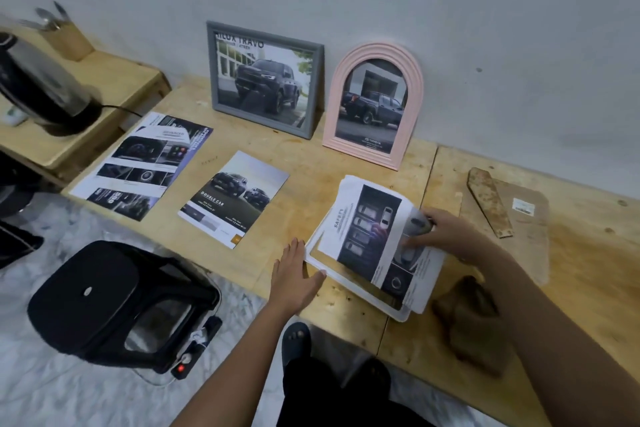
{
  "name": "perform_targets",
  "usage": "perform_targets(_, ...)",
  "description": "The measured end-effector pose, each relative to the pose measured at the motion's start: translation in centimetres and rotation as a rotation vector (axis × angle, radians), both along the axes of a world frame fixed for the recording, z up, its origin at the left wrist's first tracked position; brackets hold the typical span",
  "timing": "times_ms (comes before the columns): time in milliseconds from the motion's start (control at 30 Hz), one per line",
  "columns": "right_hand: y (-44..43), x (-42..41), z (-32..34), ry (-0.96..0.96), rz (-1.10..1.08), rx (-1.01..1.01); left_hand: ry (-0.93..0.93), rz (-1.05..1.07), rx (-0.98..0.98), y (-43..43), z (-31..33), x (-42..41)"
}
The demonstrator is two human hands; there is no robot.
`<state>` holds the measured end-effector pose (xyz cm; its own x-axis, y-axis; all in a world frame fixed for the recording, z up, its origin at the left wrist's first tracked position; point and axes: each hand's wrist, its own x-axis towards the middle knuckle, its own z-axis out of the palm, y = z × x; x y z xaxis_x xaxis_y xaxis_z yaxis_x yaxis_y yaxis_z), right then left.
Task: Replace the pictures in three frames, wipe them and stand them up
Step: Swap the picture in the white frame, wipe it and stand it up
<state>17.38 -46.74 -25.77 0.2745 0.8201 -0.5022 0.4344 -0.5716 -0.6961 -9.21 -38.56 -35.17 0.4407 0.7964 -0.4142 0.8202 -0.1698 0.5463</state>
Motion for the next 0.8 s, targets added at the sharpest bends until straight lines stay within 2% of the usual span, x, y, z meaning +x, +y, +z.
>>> perform_targets(167,1.9,-0.1,3.0,0.147,-0.102,0.205,-0.074,0.077,-0.107,0.7,1.0,0.3)
perform_targets(233,3.4,-1.4,3.3,0.248,-0.159,0.317,-0.279,0.231,-0.23,1.1,3.0,0.6)
perform_targets(333,6.2,-4.8,3.0,0.376,-0.237,0.417,-0.736,0.526,-0.548,2.3,6.8,0.8)
perform_targets(400,8.2,-7.3,2.1,0.41,-0.27,0.417,-0.96,0.608,-0.681,3.4,8.3,0.0)
perform_targets(433,9.4,-8.6,1.8,0.426,-0.282,0.404,-1.0,0.611,-0.674,4.2,8.7,-0.7)
perform_targets(600,18.2,-15.6,-0.2,0.45,-0.306,0.345,-1.006,0.658,-0.542,12.3,9.2,-7.8)
perform_targets(733,25.4,-21.7,-1.7,0.495,-0.217,0.222,-0.886,0.666,-0.416,21.1,9.2,-15.0)
perform_targets(800,28.6,-25.0,-3.0,0.507,-0.214,0.139,-0.763,0.671,-0.321,25.3,8.9,-18.6)
